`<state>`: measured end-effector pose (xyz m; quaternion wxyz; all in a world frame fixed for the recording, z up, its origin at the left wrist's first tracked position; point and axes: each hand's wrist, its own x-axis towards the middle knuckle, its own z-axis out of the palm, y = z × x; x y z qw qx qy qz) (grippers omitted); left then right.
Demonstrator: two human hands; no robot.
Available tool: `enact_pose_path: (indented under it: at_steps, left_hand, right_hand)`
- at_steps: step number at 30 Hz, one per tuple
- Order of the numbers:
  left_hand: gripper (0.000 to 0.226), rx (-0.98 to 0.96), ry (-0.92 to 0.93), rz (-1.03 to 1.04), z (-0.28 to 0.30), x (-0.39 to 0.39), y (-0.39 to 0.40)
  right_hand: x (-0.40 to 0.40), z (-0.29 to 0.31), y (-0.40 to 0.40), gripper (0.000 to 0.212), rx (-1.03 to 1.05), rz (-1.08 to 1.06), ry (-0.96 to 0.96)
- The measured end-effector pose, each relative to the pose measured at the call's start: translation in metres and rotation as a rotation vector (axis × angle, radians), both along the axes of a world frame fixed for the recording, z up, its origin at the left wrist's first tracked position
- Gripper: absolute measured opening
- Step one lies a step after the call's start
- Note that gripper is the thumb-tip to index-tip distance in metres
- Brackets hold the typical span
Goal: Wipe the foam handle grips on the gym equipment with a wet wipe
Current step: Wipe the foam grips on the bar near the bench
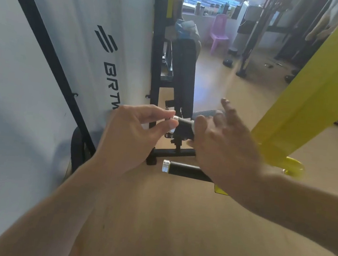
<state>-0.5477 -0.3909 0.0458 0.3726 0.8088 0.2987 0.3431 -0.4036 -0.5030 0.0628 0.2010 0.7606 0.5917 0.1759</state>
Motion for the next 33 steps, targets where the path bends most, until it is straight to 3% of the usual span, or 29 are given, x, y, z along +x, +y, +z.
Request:
enact_pose_path:
  at_steps: [3, 6, 9, 11, 12, 13, 15, 19, 23, 25, 27, 30, 33]
  left_hand:
    - [0.021, -0.012, -0.025, -0.018, 0.001, 0.0, -0.002]
    - [0.028, 0.0, 0.014, 0.026, -0.001, -0.001, -0.001]
    - [0.028, -0.006, 0.019, 0.048, -0.003, 0.0, -0.003]
    - [0.025, -0.013, 0.007, 0.057, -0.004, 0.001, -0.008]
    - [0.025, -0.011, -0.001, 0.063, -0.005, 0.001, -0.01]
    - [0.023, -0.012, -0.01, 0.067, -0.005, 0.001, -0.012]
    - [0.021, -0.033, -0.031, 0.062, -0.004, 0.0, -0.014]
    - [0.023, -0.029, -0.014, 0.06, -0.002, -0.003, -0.017]
    - [0.026, -0.053, -0.004, 0.09, -0.003, -0.003, -0.019]
    - [0.025, -0.065, -0.014, 0.098, -0.003, -0.002, -0.02]
    - [0.024, -0.052, -0.022, 0.112, -0.003, -0.002, -0.02]
    - [0.023, -0.02, -0.025, 0.147, -0.004, 0.0, -0.019]
    - [0.022, -0.006, -0.012, 0.152, -0.004, 0.003, -0.02]
  right_hand:
    - [-0.009, -0.003, 0.019, 0.034, 0.224, 0.145, 0.232]
    - [0.004, 0.01, -0.009, 0.028, 0.017, 0.074, 0.144]
    - [0.013, 0.022, -0.032, 0.054, -0.188, -0.021, -0.085]
    - [0.009, 0.025, -0.027, 0.022, -0.176, -0.064, 0.11]
    - [0.007, 0.028, -0.019, 0.028, -0.154, -0.061, 0.275]
    - [0.002, 0.031, -0.01, 0.048, -0.148, -0.052, 0.461]
    - [-0.008, 0.034, 0.005, 0.065, -0.061, 0.025, 0.685]
    - [0.002, 0.037, -0.005, 0.064, -0.111, 0.136, 0.609]
    - [0.021, 0.044, -0.018, 0.039, -0.257, 0.191, 0.407]
    - [0.016, 0.033, -0.011, 0.022, -0.114, 0.255, 0.419]
    - [0.009, 0.021, 0.004, 0.022, 0.009, 0.295, 0.473]
    - [0.008, 0.014, 0.018, 0.022, 0.037, 0.29, 0.597]
    - [0.016, 0.013, 0.003, 0.017, 0.127, 0.307, 0.348]
